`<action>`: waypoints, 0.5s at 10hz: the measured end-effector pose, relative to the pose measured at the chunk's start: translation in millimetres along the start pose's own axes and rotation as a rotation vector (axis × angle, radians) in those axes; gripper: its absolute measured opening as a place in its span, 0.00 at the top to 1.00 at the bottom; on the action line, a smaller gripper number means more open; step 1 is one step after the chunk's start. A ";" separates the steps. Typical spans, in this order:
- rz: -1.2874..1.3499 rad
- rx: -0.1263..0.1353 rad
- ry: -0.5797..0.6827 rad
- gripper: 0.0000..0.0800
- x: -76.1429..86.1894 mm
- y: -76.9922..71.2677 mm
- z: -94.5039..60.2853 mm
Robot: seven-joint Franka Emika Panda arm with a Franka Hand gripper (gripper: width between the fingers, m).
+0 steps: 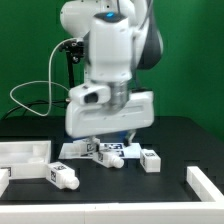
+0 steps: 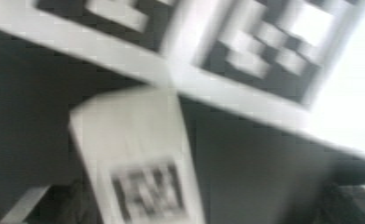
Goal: Assemble one leg
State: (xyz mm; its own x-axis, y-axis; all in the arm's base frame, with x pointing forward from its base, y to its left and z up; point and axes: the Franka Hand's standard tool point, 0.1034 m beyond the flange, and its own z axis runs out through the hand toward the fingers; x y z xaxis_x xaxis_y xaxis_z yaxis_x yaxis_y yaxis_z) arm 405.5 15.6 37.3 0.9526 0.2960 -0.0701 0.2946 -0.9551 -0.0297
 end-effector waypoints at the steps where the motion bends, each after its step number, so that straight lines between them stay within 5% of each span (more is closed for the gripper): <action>1: 0.043 -0.001 0.009 0.19 9.9 -15.5 -7.4; 2: 0.095 0.002 0.022 0.19 26.6 -33.0 -14.2; 3: 0.101 0.005 0.034 0.19 30.3 -53.1 -4.0; 5: 0.106 0.009 0.044 0.19 39.7 -70.8 9.6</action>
Offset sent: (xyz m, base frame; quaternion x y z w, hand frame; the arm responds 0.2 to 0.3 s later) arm 0.0109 0.0551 -0.0103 0.0119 0.0158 0.0894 0.9958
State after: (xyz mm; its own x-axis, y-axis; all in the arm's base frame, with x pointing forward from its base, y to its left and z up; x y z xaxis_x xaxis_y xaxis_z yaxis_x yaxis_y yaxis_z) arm 421.7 95.0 27.1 0.9808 0.1928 -0.0291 0.1918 -0.9809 -0.0331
